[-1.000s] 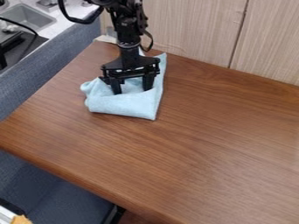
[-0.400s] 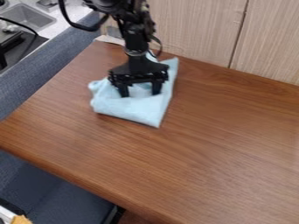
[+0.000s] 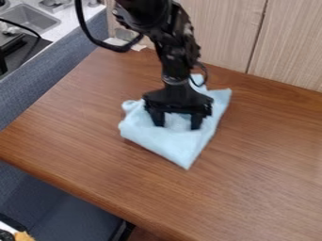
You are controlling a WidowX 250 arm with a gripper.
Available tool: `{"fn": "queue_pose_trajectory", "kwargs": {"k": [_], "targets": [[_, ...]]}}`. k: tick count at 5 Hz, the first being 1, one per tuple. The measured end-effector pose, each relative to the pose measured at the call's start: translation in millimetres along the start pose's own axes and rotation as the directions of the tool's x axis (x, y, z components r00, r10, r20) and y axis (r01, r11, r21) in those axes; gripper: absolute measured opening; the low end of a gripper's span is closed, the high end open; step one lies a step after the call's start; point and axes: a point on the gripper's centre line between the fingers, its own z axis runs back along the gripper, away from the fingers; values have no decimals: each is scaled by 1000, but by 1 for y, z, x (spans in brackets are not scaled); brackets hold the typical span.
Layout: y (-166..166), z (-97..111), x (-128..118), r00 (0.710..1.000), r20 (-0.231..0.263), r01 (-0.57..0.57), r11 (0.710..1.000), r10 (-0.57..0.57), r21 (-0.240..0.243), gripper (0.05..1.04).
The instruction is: Move the cloth from top left to bottom right
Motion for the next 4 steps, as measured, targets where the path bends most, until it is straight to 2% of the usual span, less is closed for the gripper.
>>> {"fn": "queue_pose_trajectory", "kwargs": {"k": [1, 2, 4], "targets": [[-12, 2, -21, 996, -9, 83, 997, -83, -8, 999], [-14, 3, -32, 994, -17, 106, 994, -106, -11, 998], [-12, 6, -27, 995, -28, 96, 995, -97, -21, 999]]}}
